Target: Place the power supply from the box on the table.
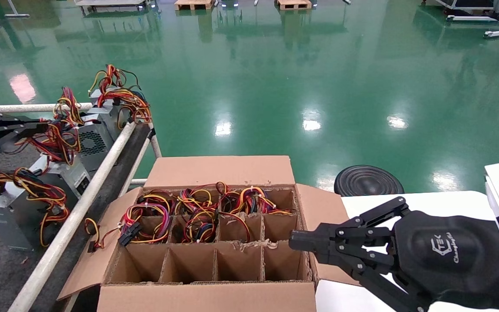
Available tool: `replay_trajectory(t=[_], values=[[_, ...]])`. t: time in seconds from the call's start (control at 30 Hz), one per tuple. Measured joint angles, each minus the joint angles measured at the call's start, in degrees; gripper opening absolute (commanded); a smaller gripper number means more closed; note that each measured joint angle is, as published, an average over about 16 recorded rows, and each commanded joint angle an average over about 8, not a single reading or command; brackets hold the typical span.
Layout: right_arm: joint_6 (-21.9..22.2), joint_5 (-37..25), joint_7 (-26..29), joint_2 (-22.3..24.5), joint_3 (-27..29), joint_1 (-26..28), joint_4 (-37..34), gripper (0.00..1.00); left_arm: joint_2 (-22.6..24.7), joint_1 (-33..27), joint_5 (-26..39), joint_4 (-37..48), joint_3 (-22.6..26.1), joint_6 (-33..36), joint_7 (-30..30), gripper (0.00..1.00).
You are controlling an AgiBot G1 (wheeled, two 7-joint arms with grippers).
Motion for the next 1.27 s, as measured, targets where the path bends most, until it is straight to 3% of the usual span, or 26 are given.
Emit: replay_trajectory(t=[1.27], values=[[0.0, 0.0, 0.0, 0.0, 0.0, 0.0, 0.0, 0.0, 0.44, -0.99, 0.42, 2.38, 0.46, 1.27, 0.25, 1.0]])
